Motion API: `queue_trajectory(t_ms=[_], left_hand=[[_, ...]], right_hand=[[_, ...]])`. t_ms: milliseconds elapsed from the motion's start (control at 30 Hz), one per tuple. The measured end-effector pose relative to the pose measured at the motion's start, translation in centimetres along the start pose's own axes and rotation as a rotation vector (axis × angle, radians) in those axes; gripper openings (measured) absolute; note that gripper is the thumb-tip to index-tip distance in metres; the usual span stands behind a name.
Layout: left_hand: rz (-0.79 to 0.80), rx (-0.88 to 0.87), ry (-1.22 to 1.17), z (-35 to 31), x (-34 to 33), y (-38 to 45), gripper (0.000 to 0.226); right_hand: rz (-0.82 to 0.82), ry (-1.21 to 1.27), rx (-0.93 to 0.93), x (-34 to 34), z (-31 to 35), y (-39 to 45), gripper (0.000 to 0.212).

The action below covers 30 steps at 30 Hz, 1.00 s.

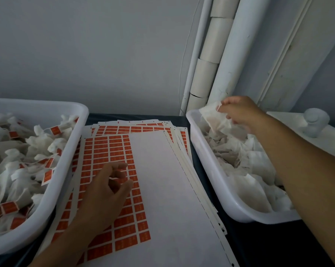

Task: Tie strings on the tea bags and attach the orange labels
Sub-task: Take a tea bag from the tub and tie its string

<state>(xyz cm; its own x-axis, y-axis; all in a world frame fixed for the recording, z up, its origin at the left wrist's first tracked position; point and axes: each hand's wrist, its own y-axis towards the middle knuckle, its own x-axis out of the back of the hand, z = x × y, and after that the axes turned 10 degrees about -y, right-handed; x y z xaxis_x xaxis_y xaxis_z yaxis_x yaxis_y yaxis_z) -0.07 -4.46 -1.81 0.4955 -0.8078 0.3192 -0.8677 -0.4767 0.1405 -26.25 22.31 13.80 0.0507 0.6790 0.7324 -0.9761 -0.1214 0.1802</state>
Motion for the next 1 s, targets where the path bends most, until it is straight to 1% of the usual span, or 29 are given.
queue_trajectory(t_ms=[67,133,200,233,300,400,500,567,600,700,767,867,933,1000], left_hand=[[0.0,-0.008,-0.023,-0.3,0.0,-0.1,0.036],[-0.007,-0.014,-0.08,-0.7,0.1,-0.3,0.032],[-0.018,-0.028,-0.138,-1.1,0.3,-0.6,0.026],[-0.023,-0.044,-0.168,-1.3,0.3,-0.7,0.025],[-0.03,-0.081,-0.232,-1.6,0.6,-0.9,0.03],[-0.037,-0.105,-0.325,-1.8,1.1,-0.9,0.039],[-0.029,-0.112,-0.549,-1.8,1.5,-0.8,0.051],[-0.053,-0.118,-0.685,-2.0,1.7,-0.7,0.054],[-0.075,-0.114,-0.711,-2.1,1.8,-0.7,0.052],[-0.148,-0.037,-0.692,-2.4,1.7,-0.5,0.042],[-0.18,-0.004,-0.617,-2.1,1.6,-0.3,0.04],[-0.184,0.031,-0.512,-1.6,1.4,0.0,0.033],[-0.183,0.03,-0.449,-1.3,1.4,0.1,0.037],[-0.188,0.02,-0.377,-1.1,1.3,0.1,0.045]], right_hand=[[-0.025,0.138,0.011,-0.1,2.3,-0.9,0.009],[-0.026,0.226,0.053,-0.3,5.0,-2.1,0.008],[-0.002,0.271,0.109,-0.8,7.8,-3.6,0.004],[0.02,0.291,0.137,-1.2,9.1,-4.4,0.006],[0.072,0.303,0.191,-2.6,11.5,-6.1,0.01],[0.218,0.374,0.26,-5.8,14.0,-9.2,0.017],[0.403,0.472,0.313,-9.9,14.2,-12.6,0.015],[0.473,0.401,0.384,-12.6,13.2,-14.6,0.012],[0.49,0.349,0.419,-13.8,12.6,-15.3,0.013],[0.493,0.287,0.449,-16.0,11.0,-16.6,0.017],[0.477,0.312,0.42,-16.8,10.2,-16.9,0.017],[0.451,0.337,0.374,-17.3,9.2,-16.9,0.014],[0.462,0.362,0.36,-17.6,8.7,-16.9,0.013],[0.466,0.4,0.336,-18.0,8.4,-17.0,0.012]])
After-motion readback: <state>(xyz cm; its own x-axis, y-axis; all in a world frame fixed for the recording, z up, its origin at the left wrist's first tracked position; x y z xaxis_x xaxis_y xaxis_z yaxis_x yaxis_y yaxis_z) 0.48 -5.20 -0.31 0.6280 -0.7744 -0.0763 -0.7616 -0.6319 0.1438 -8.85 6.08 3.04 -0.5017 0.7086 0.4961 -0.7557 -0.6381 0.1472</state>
